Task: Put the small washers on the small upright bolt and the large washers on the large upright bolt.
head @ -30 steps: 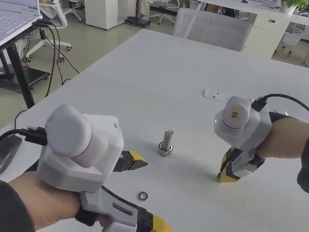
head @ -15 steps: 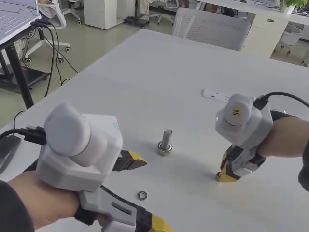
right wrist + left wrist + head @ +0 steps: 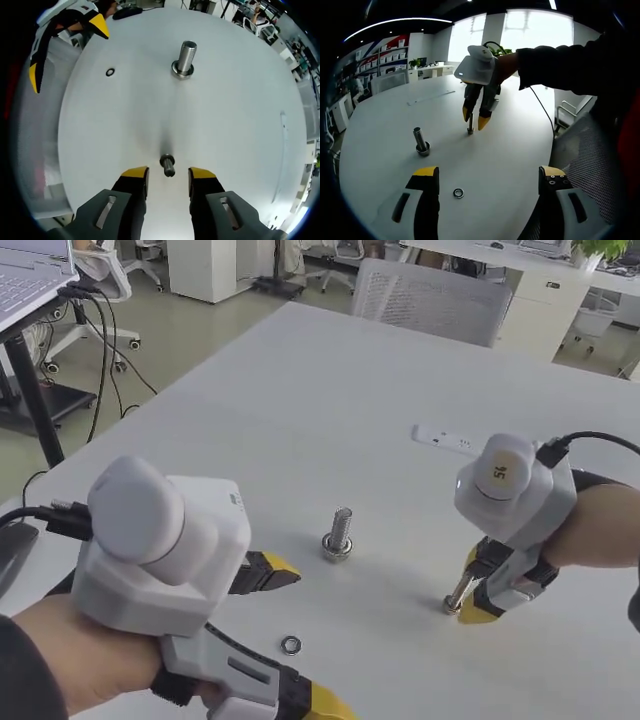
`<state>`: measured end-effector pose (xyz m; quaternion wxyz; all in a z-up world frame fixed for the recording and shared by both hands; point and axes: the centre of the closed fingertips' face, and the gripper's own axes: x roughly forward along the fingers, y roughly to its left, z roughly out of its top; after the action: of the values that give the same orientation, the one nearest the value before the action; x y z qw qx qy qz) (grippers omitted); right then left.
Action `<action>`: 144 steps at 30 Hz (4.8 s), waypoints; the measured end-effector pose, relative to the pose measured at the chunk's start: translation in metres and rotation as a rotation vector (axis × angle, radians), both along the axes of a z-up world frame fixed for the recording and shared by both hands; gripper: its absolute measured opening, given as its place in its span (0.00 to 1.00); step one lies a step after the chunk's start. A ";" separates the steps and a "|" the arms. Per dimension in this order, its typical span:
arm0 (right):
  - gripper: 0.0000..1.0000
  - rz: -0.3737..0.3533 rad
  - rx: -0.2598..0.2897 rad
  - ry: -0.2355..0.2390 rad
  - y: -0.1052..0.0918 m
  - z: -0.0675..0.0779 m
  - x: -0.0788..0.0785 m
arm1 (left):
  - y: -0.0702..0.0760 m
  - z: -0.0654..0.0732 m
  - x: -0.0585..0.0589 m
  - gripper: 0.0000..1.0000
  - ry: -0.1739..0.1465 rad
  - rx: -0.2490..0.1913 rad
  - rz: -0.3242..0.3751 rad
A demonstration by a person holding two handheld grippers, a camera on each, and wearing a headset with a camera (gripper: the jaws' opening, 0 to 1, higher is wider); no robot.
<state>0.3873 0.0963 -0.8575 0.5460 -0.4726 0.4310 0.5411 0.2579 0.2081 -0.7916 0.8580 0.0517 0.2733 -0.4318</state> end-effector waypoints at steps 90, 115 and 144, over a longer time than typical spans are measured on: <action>0.33 0.319 0.086 0.073 0.146 0.001 -0.112 | 0.040 0.014 -0.004 0.82 -0.041 0.010 0.109; 0.23 0.397 0.039 0.064 0.153 -0.020 -0.117 | 0.041 0.006 -0.010 0.82 -0.030 -0.005 0.144; 0.15 0.433 0.045 0.047 0.155 -0.020 -0.116 | 0.042 0.003 -0.010 0.82 -0.023 -0.001 0.146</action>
<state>0.2709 0.2511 -0.8774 0.4174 -0.5290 0.3198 0.6661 0.2483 0.2497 -0.7888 0.8903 0.0362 0.2663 -0.3676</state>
